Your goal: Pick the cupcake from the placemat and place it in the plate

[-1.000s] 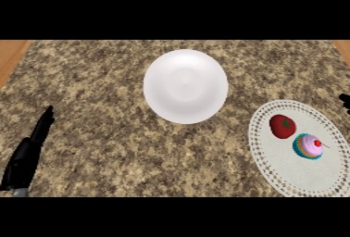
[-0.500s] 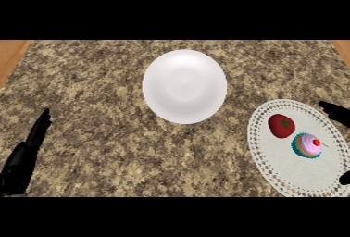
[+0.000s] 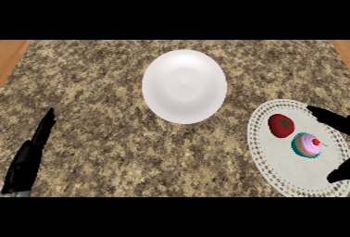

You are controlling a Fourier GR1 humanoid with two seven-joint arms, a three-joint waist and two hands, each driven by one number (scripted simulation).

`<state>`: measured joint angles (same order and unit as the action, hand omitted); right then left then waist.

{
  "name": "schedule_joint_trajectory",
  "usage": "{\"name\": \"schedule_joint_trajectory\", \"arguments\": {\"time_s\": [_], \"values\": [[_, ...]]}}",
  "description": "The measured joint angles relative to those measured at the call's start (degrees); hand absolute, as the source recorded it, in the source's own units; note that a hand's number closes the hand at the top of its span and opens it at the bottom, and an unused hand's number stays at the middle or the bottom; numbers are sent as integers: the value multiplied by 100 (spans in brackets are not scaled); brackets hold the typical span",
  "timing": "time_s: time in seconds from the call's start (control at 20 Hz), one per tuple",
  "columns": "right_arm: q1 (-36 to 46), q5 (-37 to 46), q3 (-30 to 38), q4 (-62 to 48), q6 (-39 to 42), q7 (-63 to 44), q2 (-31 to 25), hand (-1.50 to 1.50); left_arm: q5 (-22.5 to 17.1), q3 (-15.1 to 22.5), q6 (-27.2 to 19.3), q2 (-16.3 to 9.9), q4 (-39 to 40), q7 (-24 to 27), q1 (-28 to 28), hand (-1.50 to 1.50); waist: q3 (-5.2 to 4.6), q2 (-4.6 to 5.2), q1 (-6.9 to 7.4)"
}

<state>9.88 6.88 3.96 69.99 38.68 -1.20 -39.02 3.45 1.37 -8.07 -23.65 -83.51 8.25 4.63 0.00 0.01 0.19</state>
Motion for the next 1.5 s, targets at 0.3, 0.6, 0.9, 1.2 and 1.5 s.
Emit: {"name": "schedule_joint_trajectory", "arguments": {"time_s": [0.3,0.6,0.9,1.2,1.5], "values": [[99,478,-2,-345,-63,316,295,150,82,-228,249,48,-159,-126,6,0,1,-1,4],[91,671,144,-483,-147,771,528,150,216,-335,373,206,-357,-255,97,0,-1,-3,1],[585,1236,80,-882,-505,952,678,150,381,-418,447,368,-230,-170,-5,0,-1,9,50],[1697,2514,-328,-1637,-1439,891,243,150,456,-253,520,437,-184,-113,-235,0,14,124,379],[2603,3360,-413,-2631,-2741,1146,164,150,497,-253,532,447,-77,-68,-316,0,22,143,419]]}}
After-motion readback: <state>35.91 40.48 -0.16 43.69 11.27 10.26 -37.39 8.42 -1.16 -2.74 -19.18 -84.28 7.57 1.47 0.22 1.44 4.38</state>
